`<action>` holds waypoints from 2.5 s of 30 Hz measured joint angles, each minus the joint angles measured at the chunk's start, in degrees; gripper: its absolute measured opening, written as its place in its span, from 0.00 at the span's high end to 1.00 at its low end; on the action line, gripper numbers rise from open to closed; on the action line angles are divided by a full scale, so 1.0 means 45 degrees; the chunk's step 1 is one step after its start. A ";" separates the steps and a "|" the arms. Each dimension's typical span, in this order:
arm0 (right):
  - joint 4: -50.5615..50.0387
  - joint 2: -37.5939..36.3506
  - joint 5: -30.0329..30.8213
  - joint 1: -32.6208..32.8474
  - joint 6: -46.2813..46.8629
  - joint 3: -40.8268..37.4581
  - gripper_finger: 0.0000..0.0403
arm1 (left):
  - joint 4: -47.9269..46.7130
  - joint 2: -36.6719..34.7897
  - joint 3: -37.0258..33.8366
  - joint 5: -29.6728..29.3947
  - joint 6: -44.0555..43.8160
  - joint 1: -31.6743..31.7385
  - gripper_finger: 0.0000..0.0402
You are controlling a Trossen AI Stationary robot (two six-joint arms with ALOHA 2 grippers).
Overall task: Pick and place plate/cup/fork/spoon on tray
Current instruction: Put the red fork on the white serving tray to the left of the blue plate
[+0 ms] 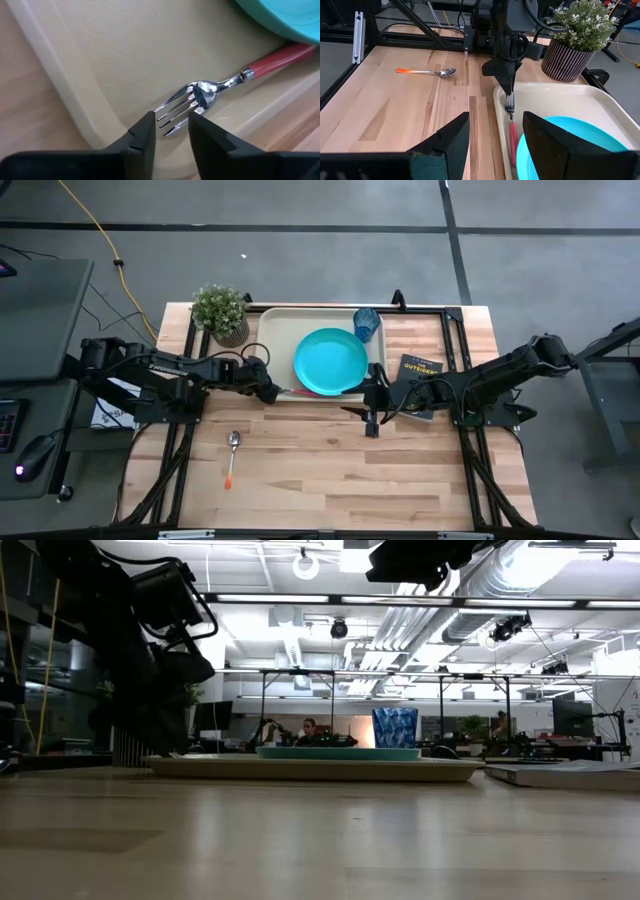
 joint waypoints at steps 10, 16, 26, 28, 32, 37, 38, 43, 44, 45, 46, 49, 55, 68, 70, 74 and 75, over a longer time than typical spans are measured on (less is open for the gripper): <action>-0.0003 0.0000 0.0000 0.0003 -0.0002 0.0000 0.56 | 0.0461 -0.0067 0.0000 0.0027 0.1183 0.0107 0.99; -0.0005 0.0000 0.0000 0.0000 -0.0002 0.0000 0.56 | 0.0418 -0.0898 0.0000 0.0022 0.1598 0.0207 1.00; 0.0026 0.0000 0.0000 0.0001 -0.0004 0.0000 0.56 | 0.0064 -0.3307 0.0000 0.1196 0.1923 0.0180 1.00; 0.0039 0.0000 0.0000 0.0005 -0.0006 0.0000 0.56 | 0.0073 -0.3774 0.0000 0.1218 0.2016 0.0180 1.00; 0.0039 0.0000 0.0000 0.0003 -0.0006 0.0000 0.56 | 0.0077 -0.4558 0.0005 0.1216 0.2089 0.0180 1.00; 0.0039 0.0000 0.0000 0.0000 -0.0074 0.0000 0.56 | -0.0117 -0.5233 0.0396 0.1194 0.2513 0.0180 1.00; 0.0043 0.0000 0.0000 0.0000 -0.0062 0.0000 0.56 | -0.0131 -0.5338 0.0533 0.1208 0.2649 0.0180 1.00; 0.0044 0.0000 0.0000 0.0004 -0.0060 0.0000 0.56 | -0.0774 -0.5670 0.1560 0.1104 0.3412 0.0180 1.00; 0.0044 0.0000 0.0000 0.0002 -0.0060 0.0000 0.56 | -0.0937 -0.5701 0.1781 0.1086 0.3580 0.0180 1.00; 0.0044 0.0000 0.0000 0.0004 -0.0060 0.0000 0.56 | -0.1066 -0.5707 0.2027 0.0992 0.3744 0.0180 1.00; 0.0048 0.0000 0.0000 0.0000 -0.0060 0.0000 0.56 | -0.1160 -0.5712 0.2279 0.0863 0.3892 0.0180 1.00; 0.0049 0.0000 0.0000 0.0000 -0.0060 0.0000 0.56 | -0.2209 -0.5708 0.3154 0.0285 0.4525 0.0176 1.00; 0.0274 0.0000 -0.0012 0.0000 -0.0060 -0.0005 0.56 | -0.4419 -0.5264 0.4910 -0.0812 0.5623 0.0181 1.00; 0.0409 0.0019 -0.0119 0.0000 -0.0008 -0.0005 0.56 | -0.4929 -0.2837 0.5989 -0.1704 0.7052 0.0408 1.00; 0.0303 0.0019 -0.0117 0.0001 -0.0006 -0.0005 0.56 | -0.5050 -0.2837 0.5989 -0.1889 0.7053 0.0211 1.00; 0.0282 0.0019 -0.0112 0.0000 -0.0002 -0.0005 0.56 | -0.5729 -0.3059 0.5989 -0.2594 0.6615 -0.0283 1.00; 0.0281 0.0019 -0.0112 0.0000 -0.0002 -0.0005 0.56 | -0.5992 -0.3079 0.5994 -0.2802 0.6459 -0.0399 1.00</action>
